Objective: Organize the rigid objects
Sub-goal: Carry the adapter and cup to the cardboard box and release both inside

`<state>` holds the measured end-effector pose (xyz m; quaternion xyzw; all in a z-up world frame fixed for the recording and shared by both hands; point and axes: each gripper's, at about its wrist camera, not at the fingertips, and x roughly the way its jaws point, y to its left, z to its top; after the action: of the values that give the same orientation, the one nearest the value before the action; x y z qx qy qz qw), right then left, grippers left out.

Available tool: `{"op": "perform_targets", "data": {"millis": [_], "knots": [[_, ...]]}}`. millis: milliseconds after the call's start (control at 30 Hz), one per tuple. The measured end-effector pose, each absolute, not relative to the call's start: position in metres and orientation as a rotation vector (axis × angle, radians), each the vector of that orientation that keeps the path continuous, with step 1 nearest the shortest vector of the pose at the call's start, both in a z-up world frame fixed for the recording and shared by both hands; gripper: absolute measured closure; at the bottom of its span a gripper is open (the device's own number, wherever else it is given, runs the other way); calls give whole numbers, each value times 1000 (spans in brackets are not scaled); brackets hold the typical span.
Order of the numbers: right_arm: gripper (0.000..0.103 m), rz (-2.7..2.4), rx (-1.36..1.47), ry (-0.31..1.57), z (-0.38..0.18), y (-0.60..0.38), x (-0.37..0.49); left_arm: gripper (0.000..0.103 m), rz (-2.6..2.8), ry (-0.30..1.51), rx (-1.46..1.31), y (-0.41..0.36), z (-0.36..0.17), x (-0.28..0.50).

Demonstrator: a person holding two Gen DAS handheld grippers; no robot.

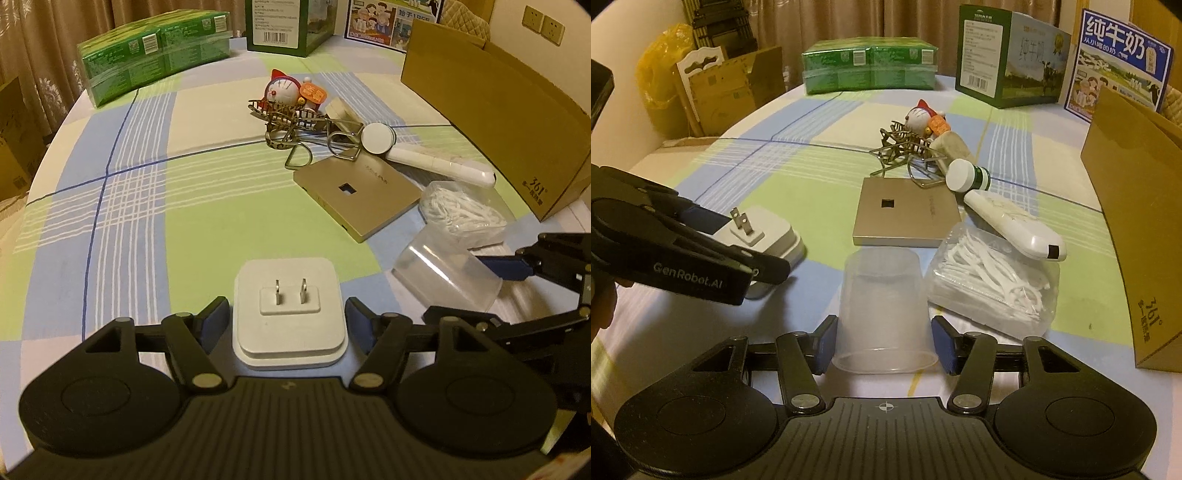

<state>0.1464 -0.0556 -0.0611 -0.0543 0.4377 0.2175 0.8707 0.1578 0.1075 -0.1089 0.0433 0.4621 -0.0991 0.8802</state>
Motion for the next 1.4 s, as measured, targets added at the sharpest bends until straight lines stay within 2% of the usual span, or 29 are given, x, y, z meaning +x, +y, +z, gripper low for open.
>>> {"op": "perform_targets", "data": {"millis": [100,367,767,1133,1400], "knots": [[52,454,-119,909,-62,-52,150,42,-204,965,99,107,-110,158],[53,461,-133,888,-56,-54,144,43,-209,960,90,105,-106,155],[53,391,-92,775,-5,-93,120,43,-229,902,91,77,-63,141],[53,172,26,655,64,-217,129,43,-344,773,119,-37,24,152],[53,37,122,658,79,-318,151,43,-444,745,128,-123,47,180]]}}
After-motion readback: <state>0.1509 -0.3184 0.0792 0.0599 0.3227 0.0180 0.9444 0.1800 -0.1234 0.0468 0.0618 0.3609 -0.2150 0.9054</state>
